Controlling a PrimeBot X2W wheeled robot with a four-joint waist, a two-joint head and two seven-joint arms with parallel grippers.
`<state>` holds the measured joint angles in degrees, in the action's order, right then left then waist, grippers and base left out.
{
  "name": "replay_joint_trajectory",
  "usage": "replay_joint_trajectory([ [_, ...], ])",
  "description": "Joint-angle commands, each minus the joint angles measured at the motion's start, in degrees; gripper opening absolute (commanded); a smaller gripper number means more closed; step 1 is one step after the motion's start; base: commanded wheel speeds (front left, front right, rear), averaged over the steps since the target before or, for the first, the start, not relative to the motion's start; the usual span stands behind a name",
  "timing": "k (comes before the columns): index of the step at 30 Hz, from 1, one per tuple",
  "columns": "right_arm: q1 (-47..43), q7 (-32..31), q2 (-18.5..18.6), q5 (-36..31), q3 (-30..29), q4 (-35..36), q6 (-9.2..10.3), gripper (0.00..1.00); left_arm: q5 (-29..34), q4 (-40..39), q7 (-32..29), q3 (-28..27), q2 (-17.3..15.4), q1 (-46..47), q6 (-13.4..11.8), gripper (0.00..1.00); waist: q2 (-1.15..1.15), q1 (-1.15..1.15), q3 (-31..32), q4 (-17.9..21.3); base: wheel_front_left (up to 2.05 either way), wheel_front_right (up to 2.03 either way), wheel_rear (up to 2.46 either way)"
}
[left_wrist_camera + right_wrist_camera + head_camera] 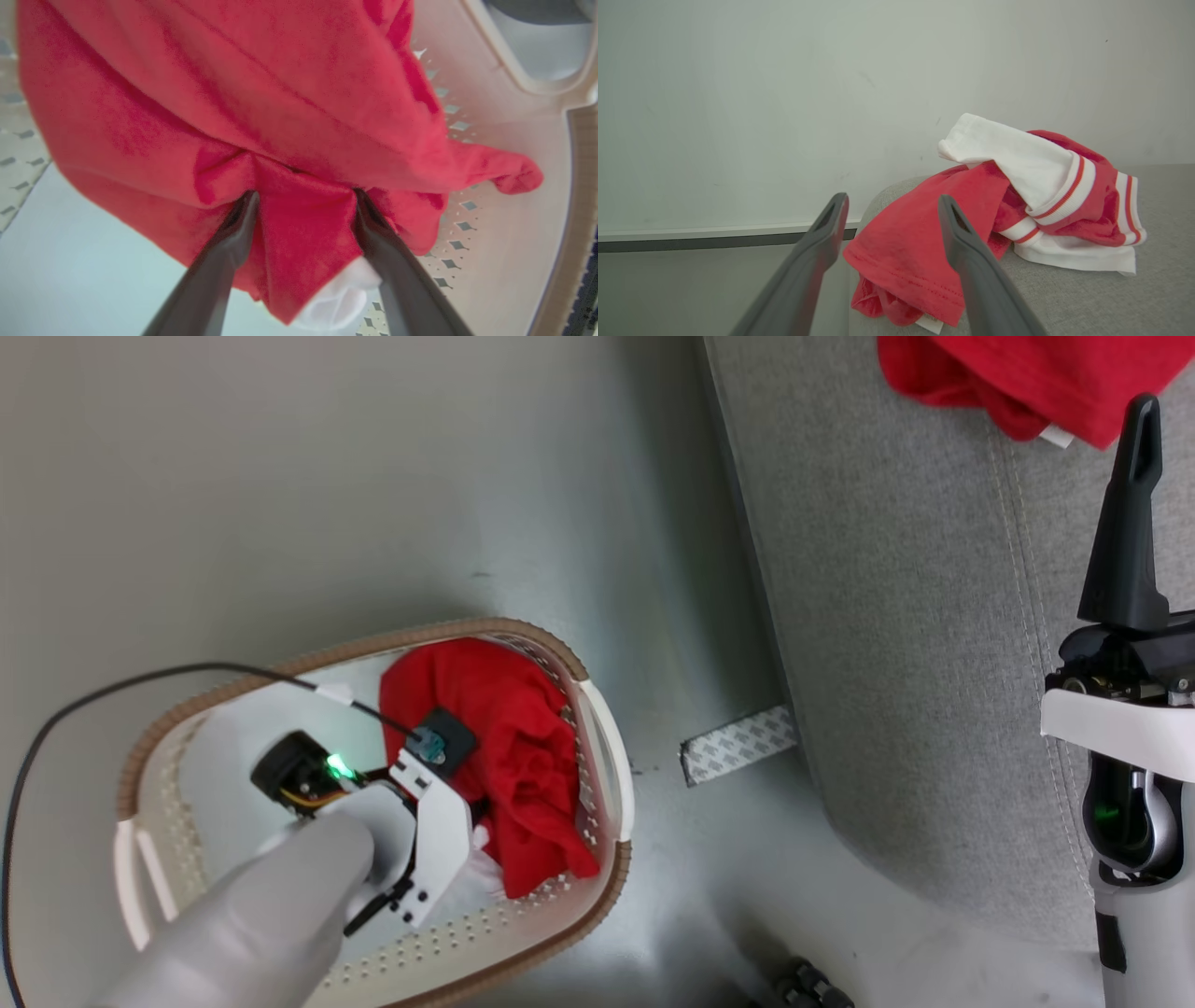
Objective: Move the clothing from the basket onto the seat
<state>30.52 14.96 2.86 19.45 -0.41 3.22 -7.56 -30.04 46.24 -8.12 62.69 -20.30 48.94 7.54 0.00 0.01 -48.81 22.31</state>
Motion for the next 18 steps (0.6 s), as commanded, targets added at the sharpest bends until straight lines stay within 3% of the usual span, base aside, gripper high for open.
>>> replay_joint_trajectory([
  [1,1.2,0.2,-0.1,0.6,0.1,0.2,0.15,1.0,-0.6,0.6,-0.8,1.3,-0.5,1.5,-0.1,1.0,0.0,-0.01,-1.3,0.9,0.0,0.0,0.0],
  [6,1.3,0.2,-0.1,1.5,0.5,0.1,0.15,1.0,-2.2,2.4,-3.3,6.0,-1.1,4.4,-0.1,1.0,0.0,-0.01,-2.7,2.3,0.0,0.0,0.0],
  [7,1.4,0.2,-0.1,1.7,0.4,0.0,0.15,1.0,-2.4,2.8,-3.4,6.4,-1.0,4.8,-0.1,0.75,0.0,-0.01,-2.8,2.4,0.0,0.0,0.0],
  [9,1.1,0.2,-0.1,1.8,0.3,-0.1,0.15,1.0,-3.2,3.2,-3.2,7.5,-0.7,5.2,-0.1,0.0,0.0,-0.01,-2.9,2.6,0.0,0.0,0.0],
  [18,0.9,0.2,-0.1,1.0,-0.2,-0.7,0.15,1.0,-5.7,4.4,0.4,9.7,0.1,5.9,-0.1,0.0,0.0,-0.01,-1.0,1.8,0.0,0.0,0.0],
])
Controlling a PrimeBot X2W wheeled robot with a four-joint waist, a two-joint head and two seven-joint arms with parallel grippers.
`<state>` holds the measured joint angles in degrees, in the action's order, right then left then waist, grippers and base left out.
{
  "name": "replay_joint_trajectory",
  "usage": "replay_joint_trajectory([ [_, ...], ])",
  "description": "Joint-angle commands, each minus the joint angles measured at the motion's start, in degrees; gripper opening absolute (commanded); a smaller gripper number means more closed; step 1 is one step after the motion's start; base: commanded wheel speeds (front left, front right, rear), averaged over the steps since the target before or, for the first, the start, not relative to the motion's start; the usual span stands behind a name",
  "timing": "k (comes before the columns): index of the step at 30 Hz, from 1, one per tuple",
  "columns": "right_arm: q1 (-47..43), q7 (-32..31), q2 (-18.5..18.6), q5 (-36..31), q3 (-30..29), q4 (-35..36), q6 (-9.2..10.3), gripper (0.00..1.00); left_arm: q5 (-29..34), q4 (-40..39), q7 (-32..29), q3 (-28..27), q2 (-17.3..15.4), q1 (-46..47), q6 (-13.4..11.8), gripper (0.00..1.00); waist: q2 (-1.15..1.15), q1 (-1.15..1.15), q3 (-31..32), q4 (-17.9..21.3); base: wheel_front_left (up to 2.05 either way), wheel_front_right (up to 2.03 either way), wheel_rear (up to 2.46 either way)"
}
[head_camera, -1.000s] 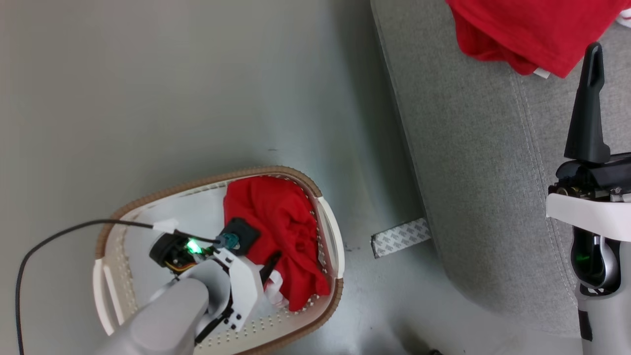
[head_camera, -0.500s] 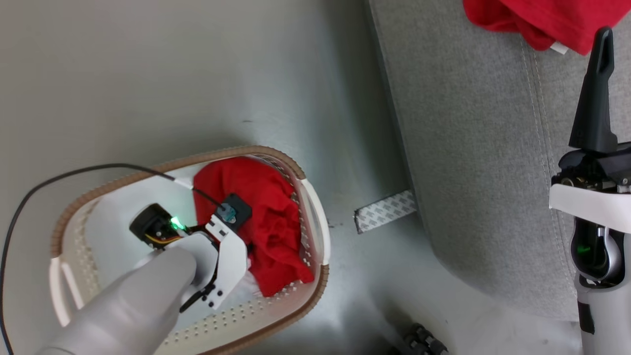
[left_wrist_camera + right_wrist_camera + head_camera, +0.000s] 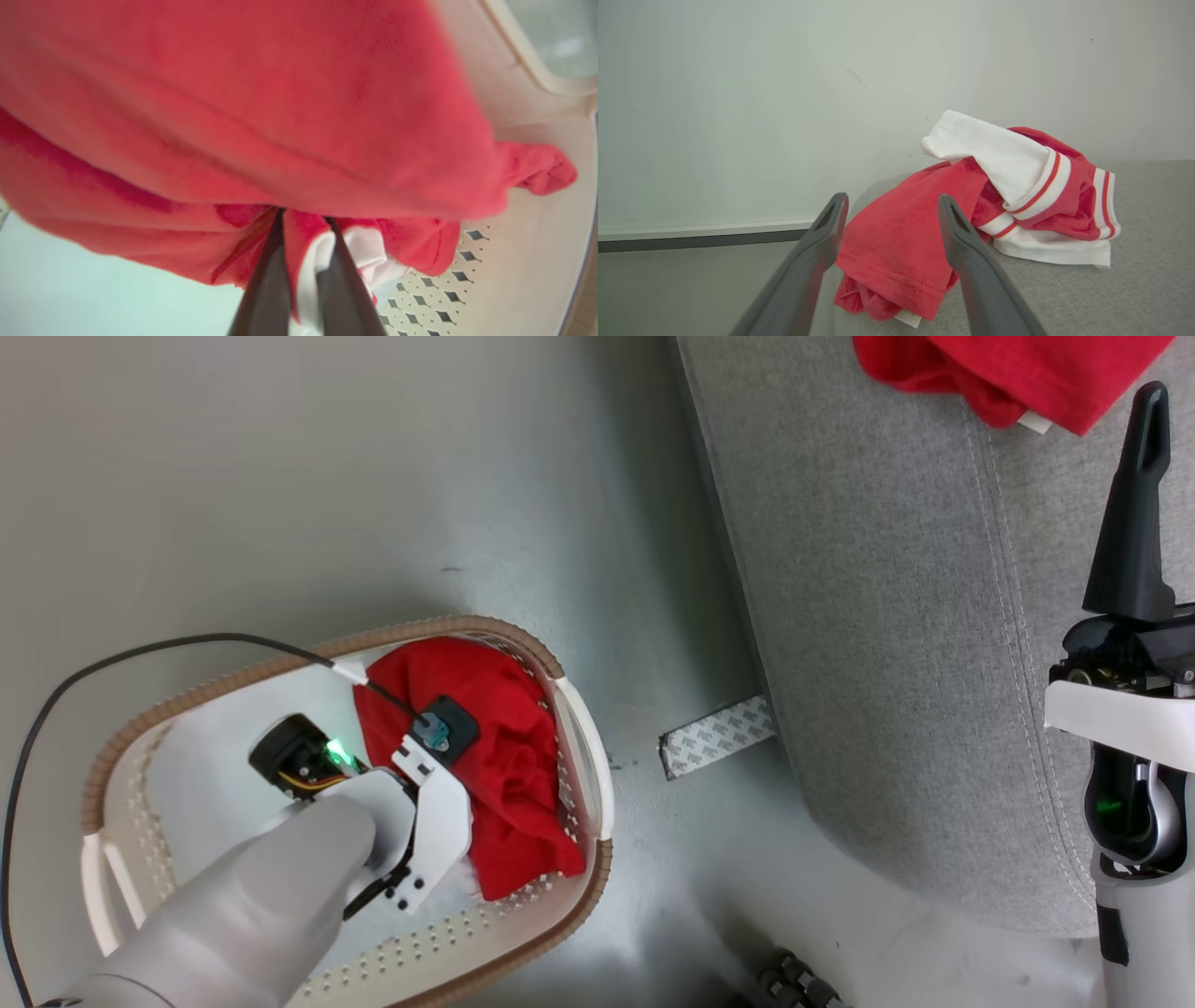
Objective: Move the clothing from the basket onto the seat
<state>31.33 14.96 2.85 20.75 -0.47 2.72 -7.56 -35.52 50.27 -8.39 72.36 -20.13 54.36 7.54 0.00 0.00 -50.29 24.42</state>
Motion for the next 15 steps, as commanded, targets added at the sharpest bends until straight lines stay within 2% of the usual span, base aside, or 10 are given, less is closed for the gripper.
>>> replay_joint_trajectory([
  [1,0.1,0.2,-0.1,-0.5,-0.1,-0.3,0.15,1.0,-0.5,0.5,0.9,0.1,0.1,0.5,-0.1,0.0,0.0,0.0,0.8,-0.4,0.0,0.0,0.0],
  [7,0.0,0.2,-0.1,-2.4,-0.4,-0.7,0.15,1.0,-2.0,1.5,3.7,0.7,1.6,-0.5,-0.1,0.0,0.0,0.0,4.0,-1.7,0.0,0.0,0.0],
  [15,-1.6,0.2,-0.1,-5.2,-0.3,-2.2,0.15,1.0,-4.2,1.7,9.7,0.9,4.2,-3.6,-0.1,0.0,0.0,0.0,11.5,-4.6,0.0,0.0,0.0],
])
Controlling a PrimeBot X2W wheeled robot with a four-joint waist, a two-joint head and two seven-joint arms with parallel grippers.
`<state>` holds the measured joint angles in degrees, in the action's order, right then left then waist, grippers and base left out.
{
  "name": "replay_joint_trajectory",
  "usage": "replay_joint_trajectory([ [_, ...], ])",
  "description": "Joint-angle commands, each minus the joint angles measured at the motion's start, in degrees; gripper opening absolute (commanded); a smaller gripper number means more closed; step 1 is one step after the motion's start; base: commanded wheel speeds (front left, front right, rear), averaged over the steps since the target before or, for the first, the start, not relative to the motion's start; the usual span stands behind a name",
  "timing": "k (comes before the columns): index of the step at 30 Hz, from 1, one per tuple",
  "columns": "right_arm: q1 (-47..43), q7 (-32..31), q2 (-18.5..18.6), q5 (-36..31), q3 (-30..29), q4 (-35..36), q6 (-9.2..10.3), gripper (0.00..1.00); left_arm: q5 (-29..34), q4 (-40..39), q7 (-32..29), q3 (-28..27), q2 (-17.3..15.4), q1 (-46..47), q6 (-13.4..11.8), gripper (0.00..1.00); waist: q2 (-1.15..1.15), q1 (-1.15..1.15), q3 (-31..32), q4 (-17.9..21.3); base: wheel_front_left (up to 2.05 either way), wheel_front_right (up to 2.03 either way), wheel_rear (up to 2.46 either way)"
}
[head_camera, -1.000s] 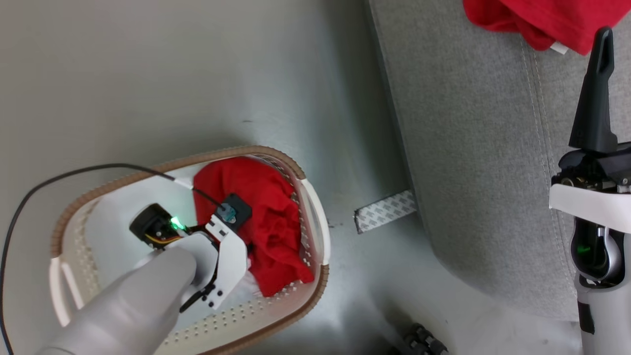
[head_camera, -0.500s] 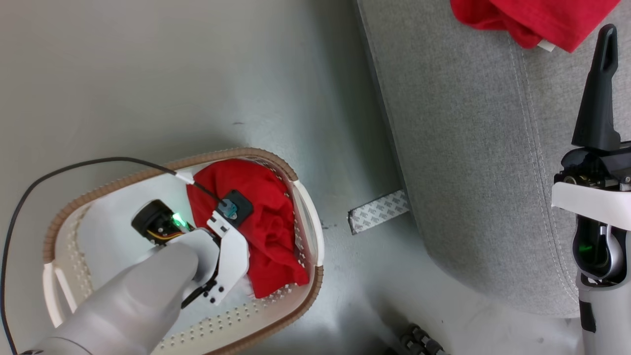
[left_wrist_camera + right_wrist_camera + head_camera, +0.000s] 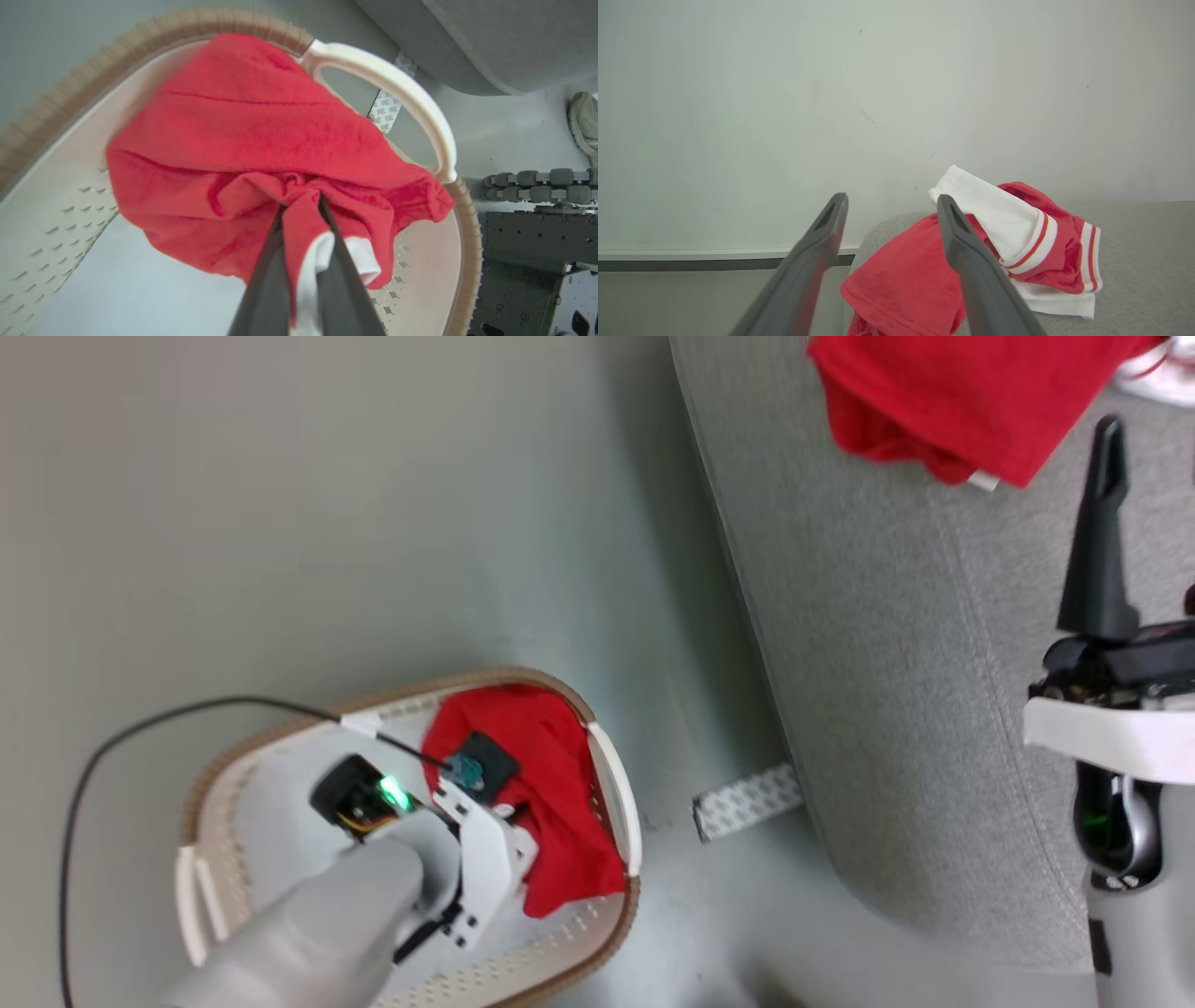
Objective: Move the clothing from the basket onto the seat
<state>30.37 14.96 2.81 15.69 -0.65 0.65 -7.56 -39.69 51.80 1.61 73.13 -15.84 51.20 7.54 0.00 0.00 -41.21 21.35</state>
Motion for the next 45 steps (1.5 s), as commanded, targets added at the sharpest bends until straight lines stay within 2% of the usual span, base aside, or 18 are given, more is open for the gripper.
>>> replay_joint_trajectory([
  [1,-1.0,0.2,0.0,-0.7,0.0,-0.4,0.15,1.0,-0.7,0.1,0.9,0.1,0.4,-0.9,-0.1,0.0,0.0,0.0,3.7,-2.1,0.0,0.0,0.0],
  [9,-4.5,0.2,0.0,-3.3,0.2,-3.2,0.15,1.0,-4.0,-0.4,9.6,0.2,3.1,-4.0,-0.1,0.0,0.0,0.0,13.0,-6.6,0.0,0.0,0.0],
  [15,-6.5,0.2,0.9,-2.3,0.9,-5.2,0.15,1.0,-5.8,-1.7,12.8,-0.1,3.7,-6.2,-0.1,0.0,0.0,0.0,19.4,-9.1,0.0,0.0,0.0],
  [20,-8.3,0.2,2.1,-1.4,1.6,-6.5,0.15,1.0,-5.6,-5.0,13.5,-2.7,3.6,-7.7,-0.4,0.0,0.0,0.0,24.3,-10.9,0.0,0.0,0.0],
  [27,-10.3,0.2,2.9,-0.1,3.8,-8.1,0.15,1.0,-0.7,-16.6,13.6,-9.9,0.9,-10.4,-3.9,0.0,0.0,0.0,29.0,-13.0,0.0,0.0,0.0],
  [33,-12.2,0.2,2.6,0.6,5.1,-9.2,0.15,1.0,2.4,-25.8,13.6,-14.9,-1.7,-12.6,-5.9,0.0,0.0,0.0,32.2,-14.1,0.0,0.0,0.0],
  [45,-16.0,0.2,1.7,2.2,8.1,-10.9,0.15,1.0,3.7,-40.4,12.8,-21.1,-7.7,-9.9,-10.1,0.0,0.0,0.0,36.8,-15.7,0.0,0.0,0.0],
])
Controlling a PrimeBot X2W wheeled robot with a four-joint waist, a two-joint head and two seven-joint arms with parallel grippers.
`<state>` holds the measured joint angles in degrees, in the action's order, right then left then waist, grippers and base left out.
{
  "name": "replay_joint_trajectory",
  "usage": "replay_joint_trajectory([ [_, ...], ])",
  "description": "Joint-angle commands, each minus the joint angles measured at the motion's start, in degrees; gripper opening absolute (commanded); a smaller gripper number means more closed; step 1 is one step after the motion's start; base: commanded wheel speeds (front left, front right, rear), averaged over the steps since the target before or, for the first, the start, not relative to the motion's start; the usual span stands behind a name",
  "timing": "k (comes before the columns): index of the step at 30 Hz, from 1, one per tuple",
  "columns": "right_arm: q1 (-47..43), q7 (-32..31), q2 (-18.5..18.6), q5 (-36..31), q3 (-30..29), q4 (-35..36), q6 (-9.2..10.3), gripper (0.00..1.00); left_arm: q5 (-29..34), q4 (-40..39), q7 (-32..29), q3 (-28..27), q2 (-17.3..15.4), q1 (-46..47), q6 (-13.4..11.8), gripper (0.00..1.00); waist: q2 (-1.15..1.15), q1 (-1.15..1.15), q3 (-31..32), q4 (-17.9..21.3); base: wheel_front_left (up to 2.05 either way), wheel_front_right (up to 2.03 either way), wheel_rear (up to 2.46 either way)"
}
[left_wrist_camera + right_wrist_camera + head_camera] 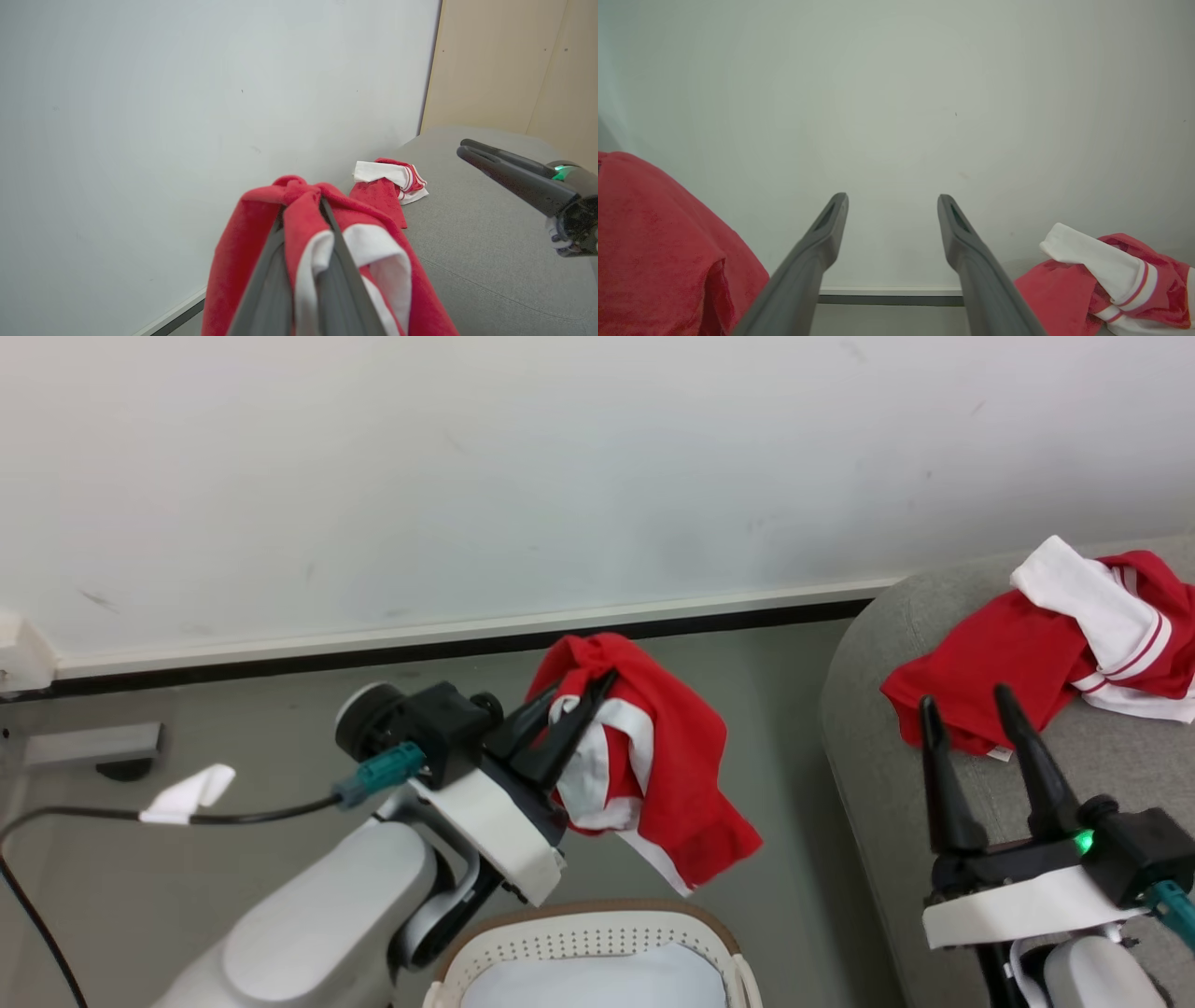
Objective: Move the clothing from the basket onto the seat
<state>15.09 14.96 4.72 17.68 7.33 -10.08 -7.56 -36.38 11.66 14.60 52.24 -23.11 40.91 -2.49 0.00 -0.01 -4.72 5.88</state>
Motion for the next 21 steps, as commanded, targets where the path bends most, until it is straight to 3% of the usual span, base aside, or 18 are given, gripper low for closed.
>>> replay_joint_trajectory([
  [1,-1.1,0.2,-0.2,0.4,0.6,-0.3,0.15,1.0,0.0,-1.2,-0.4,-0.7,-0.8,0.6,-0.5,0.0,0.0,0.01,0.6,-0.3,0.0,0.0,0.0],
  [11,-2.6,0.2,-0.6,1.5,4.6,-1.2,0.15,1.0,-1.8,-8.3,-2.3,-4.5,-3.2,2.3,-4.0,0.0,0.0,0.01,2.7,-0.6,0.0,0.0,0.0],
  [21,-1.5,0.2,-0.7,0.9,7.8,-1.5,0.15,1.0,-2.5,-10.3,-2.9,-5.1,-3.9,2.2,-5.0,0.0,0.0,0.01,1.1,-1.2,0.0,0.0,0.0],
])
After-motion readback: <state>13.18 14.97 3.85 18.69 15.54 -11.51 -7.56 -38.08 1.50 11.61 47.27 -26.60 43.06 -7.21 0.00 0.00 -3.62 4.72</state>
